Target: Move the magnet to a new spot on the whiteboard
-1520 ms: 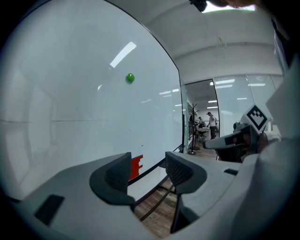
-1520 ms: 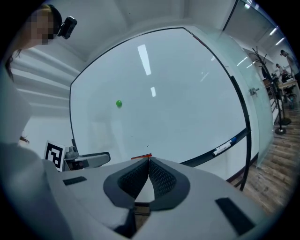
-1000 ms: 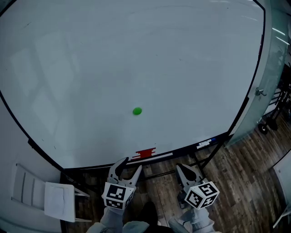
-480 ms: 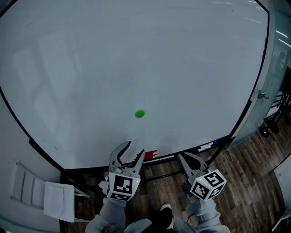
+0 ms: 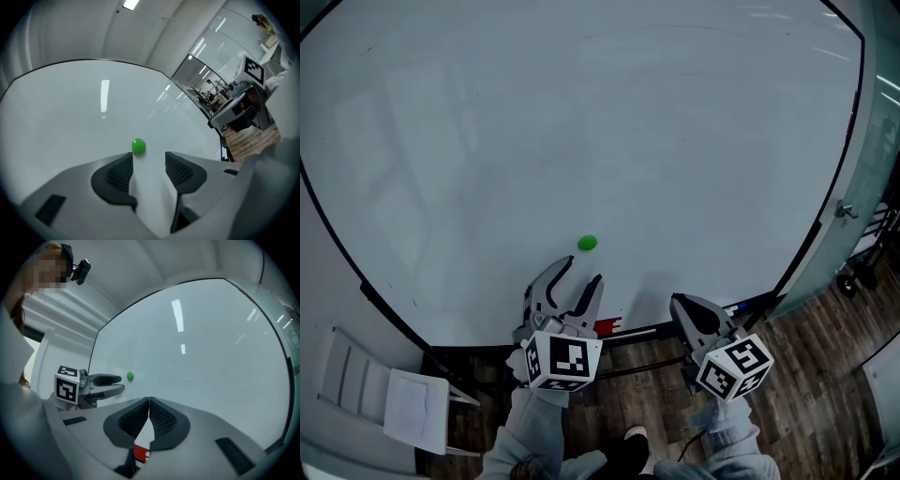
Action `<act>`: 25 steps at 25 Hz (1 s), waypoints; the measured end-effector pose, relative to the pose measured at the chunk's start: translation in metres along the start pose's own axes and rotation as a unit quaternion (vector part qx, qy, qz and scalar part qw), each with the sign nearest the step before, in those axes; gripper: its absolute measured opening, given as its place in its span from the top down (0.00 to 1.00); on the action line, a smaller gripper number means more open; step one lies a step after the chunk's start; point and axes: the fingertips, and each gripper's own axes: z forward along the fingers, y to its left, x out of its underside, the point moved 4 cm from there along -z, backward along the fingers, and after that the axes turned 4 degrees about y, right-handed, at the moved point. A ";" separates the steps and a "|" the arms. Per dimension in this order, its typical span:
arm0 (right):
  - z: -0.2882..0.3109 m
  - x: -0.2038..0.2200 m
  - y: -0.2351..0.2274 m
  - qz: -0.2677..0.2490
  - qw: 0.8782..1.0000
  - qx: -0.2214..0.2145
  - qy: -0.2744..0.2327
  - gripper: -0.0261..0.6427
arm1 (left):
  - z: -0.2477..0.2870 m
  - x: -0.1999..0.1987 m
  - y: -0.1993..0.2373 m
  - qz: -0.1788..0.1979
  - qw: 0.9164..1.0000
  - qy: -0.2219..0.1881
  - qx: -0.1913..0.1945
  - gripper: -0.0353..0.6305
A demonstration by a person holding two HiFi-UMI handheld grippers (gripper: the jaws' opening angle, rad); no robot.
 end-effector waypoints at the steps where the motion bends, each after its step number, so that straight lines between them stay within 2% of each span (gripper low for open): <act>1: 0.001 -0.003 -0.003 -0.003 1.000 -0.002 -0.001 0.92 | 0.003 -0.003 0.001 0.005 1.000 0.000 -0.005 0.62; 13: 0.008 -0.010 -0.027 -0.013 1.000 -0.008 0.001 0.92 | 0.027 -0.025 0.008 0.025 0.999 0.016 -0.037 0.64; 17: 0.004 -0.007 -0.035 -0.007 1.000 -0.002 0.003 0.92 | 0.031 -0.023 0.007 0.047 0.997 0.018 -0.066 0.66; 20: 0.003 -0.003 -0.040 -0.003 1.000 0.002 0.005 0.92 | 0.031 -0.022 0.011 0.069 0.992 0.021 -0.101 0.76; 25: 0.002 0.004 -0.043 0.002 1.000 0.005 0.011 0.92 | 0.032 -0.021 0.011 0.068 0.991 0.013 -0.115 0.76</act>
